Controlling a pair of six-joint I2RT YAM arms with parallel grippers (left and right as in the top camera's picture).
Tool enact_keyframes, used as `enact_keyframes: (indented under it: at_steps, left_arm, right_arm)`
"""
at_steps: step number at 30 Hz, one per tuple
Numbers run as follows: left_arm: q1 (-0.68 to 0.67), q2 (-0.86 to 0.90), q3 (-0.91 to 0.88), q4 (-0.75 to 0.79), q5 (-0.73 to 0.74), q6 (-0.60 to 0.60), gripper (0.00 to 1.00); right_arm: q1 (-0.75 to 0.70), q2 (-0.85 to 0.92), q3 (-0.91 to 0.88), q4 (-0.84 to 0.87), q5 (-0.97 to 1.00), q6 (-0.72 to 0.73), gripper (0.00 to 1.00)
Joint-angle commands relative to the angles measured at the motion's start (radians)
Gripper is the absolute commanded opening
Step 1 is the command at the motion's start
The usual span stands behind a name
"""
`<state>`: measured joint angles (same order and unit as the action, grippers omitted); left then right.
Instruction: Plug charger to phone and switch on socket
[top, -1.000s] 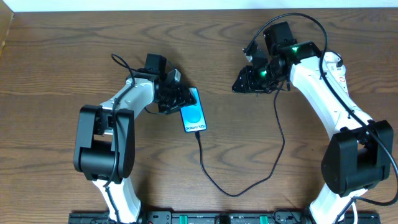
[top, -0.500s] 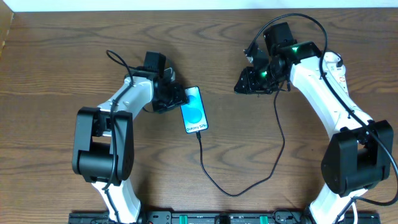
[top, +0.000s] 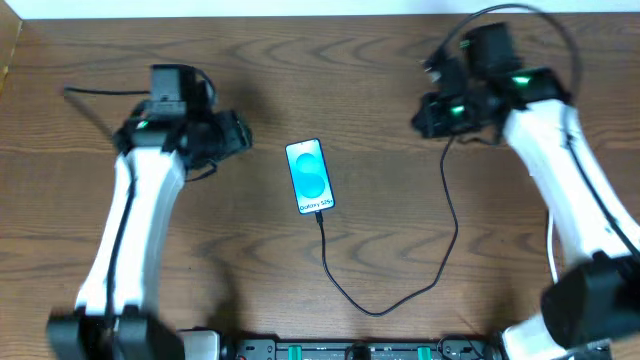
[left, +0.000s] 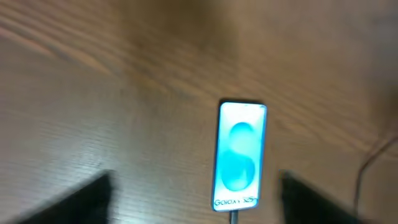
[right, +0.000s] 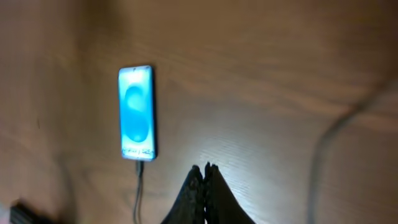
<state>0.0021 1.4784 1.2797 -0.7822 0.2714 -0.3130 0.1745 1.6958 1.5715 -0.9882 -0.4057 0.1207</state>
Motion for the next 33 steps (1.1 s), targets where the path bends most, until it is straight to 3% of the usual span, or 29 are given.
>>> enact_keyframes:
  at_steps: [1, 16, 33]
  left_arm:
    - [0.003, -0.069, 0.005, -0.024, -0.056, 0.009, 0.98]
    - [0.003, -0.111, 0.005, -0.025, -0.056, 0.009, 0.98]
    - [0.003, -0.111, 0.005, -0.025, -0.056, 0.009, 0.98]
  right_arm:
    - [-0.087, -0.061, 0.019, -0.011, 0.088, -0.014, 0.01]
    - [-0.516, -0.002, 0.018, 0.014, 0.081, -0.014, 0.01]
    - [-0.665, 0.241, 0.018, 0.207, -0.101, 0.089, 0.01]
